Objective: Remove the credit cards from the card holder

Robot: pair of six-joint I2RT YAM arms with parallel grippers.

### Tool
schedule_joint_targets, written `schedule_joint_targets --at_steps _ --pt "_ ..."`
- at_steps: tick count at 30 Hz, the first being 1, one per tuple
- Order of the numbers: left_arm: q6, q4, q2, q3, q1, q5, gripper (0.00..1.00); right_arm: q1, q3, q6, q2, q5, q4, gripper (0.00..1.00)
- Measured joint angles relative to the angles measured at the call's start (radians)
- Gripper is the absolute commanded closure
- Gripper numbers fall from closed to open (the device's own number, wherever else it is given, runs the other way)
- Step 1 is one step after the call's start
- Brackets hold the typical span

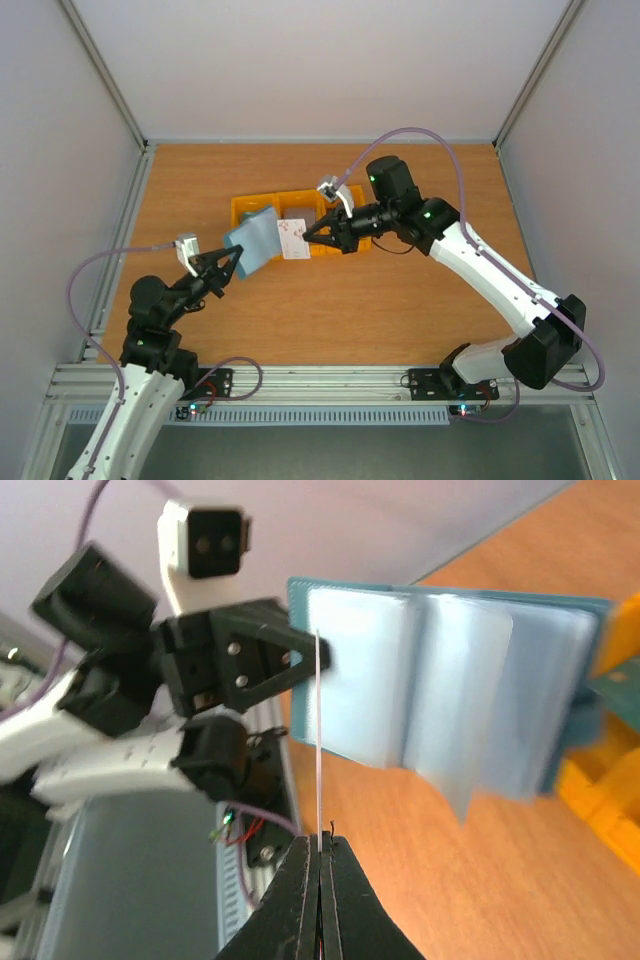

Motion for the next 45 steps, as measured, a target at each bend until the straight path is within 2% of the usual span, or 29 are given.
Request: schedule_joint_targets --at_steps 5,8,16,19,24,32,45 --pt "0.016 -0.185 -0.021 0.009 0.05 -0.24 1.0 -0.015 -0.034 0.222 0.001 0.146 0.123 0.99" --pt "0.024 -0.253 -0.045 0.01 0.078 -0.328 1.0 -0.016 -0.084 0.439 0.014 0.277 0.254 0.99" --pt "0.022 -0.282 -0.129 0.012 0.131 -0.399 1.0 -0.016 -0.317 0.957 0.083 0.689 0.607 0.99" --pt "0.023 -0.283 -0.155 0.012 0.133 -0.406 1.0 -0.015 -0.323 1.12 0.153 0.811 0.694 0.99" --pt "0.027 -0.283 -0.208 0.012 0.133 -0.41 1.0 -0.002 -0.292 1.355 0.319 0.912 0.797 0.99" --pt "0.056 -0.278 -0.274 0.012 0.133 -0.412 1.0 0.064 -0.173 1.524 0.497 0.99 0.805 0.99" --pt "0.071 -0.272 -0.281 0.012 0.133 -0.408 1.0 0.089 -0.136 1.688 0.572 1.058 0.8 0.98"
